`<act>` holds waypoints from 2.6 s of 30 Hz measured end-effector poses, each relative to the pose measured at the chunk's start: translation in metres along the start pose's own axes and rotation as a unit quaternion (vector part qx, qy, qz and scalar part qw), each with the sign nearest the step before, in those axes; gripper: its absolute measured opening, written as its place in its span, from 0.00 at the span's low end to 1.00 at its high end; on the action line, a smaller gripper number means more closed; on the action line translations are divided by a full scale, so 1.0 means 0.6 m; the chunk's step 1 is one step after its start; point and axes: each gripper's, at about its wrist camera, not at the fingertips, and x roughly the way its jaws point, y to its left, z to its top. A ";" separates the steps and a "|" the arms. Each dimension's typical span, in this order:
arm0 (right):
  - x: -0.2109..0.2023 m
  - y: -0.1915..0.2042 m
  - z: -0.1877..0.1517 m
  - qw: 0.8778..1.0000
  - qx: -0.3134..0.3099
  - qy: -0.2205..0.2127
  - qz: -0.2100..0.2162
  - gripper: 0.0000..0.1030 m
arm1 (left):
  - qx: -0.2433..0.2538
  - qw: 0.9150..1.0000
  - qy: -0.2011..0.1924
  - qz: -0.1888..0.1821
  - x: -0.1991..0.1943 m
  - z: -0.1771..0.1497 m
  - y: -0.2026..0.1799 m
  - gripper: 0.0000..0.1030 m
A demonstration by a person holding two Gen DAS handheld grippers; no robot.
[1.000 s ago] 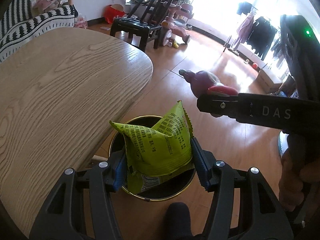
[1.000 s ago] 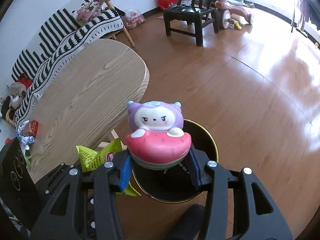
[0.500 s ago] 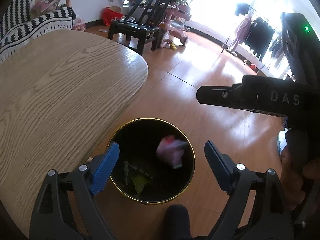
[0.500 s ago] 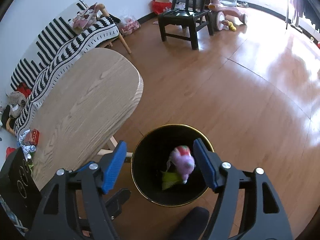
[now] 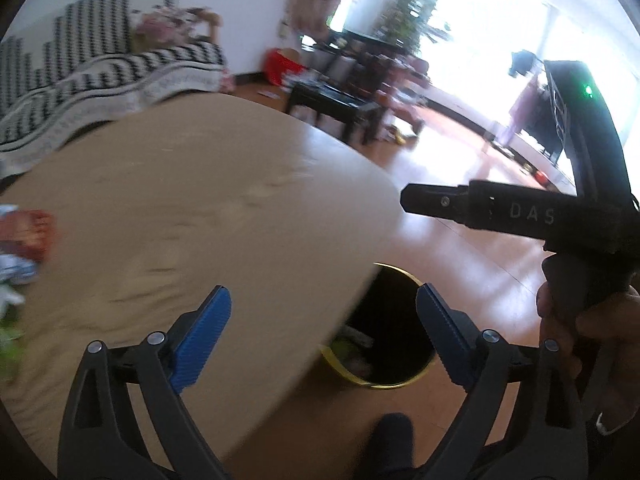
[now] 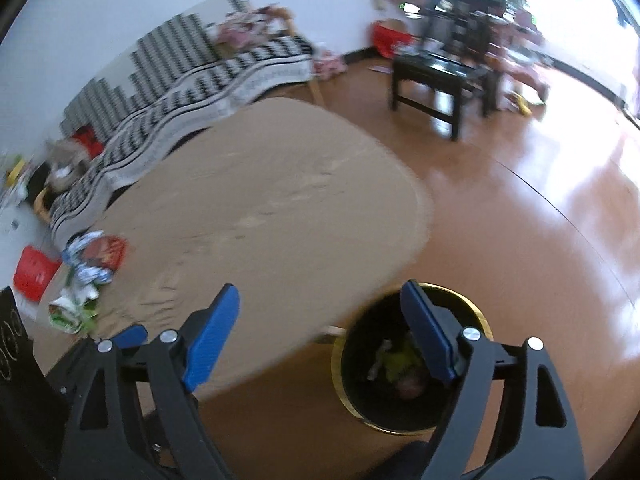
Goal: Collect trash
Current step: 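Grasp the white-green paper bag with the left tool while the right tool grasps a white paper scrap, then carry the paper bag and scrap to the bin and open both tools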
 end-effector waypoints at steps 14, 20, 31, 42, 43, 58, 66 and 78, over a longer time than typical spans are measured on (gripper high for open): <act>0.108 0.372 -0.004 0.981 -0.133 0.046 0.133 0.78 | -0.109 0.977 -0.051 0.174 -0.211 -0.072 0.311 0.89; 0.167 0.479 -0.018 0.969 -0.149 0.081 0.182 0.78 | -0.164 0.960 -0.053 0.221 -0.260 -0.117 0.428 0.88; 0.276 0.559 -0.046 0.956 -0.123 0.155 0.216 0.77 | -0.194 0.952 -0.022 0.234 -0.226 -0.138 0.523 0.88; 0.328 0.575 -0.050 0.943 -0.068 0.189 0.266 0.47 | -0.200 0.951 -0.017 0.234 -0.188 -0.126 0.548 0.78; 0.331 0.577 -0.053 0.940 -0.067 0.195 0.273 0.45 | -0.202 0.951 -0.017 0.233 -0.188 -0.125 0.549 0.71; 0.216 0.582 -0.045 0.938 -0.120 0.145 0.291 0.16 | -0.206 0.948 -0.018 0.241 -0.248 -0.118 0.507 0.57; 0.138 0.548 -0.036 0.947 -0.150 0.090 0.271 0.15 | -0.182 0.955 -0.034 0.233 -0.260 -0.101 0.463 0.57; 0.080 0.402 -0.005 0.970 -0.119 0.044 0.206 0.15 | -0.123 0.975 -0.031 0.181 -0.190 -0.047 0.341 0.57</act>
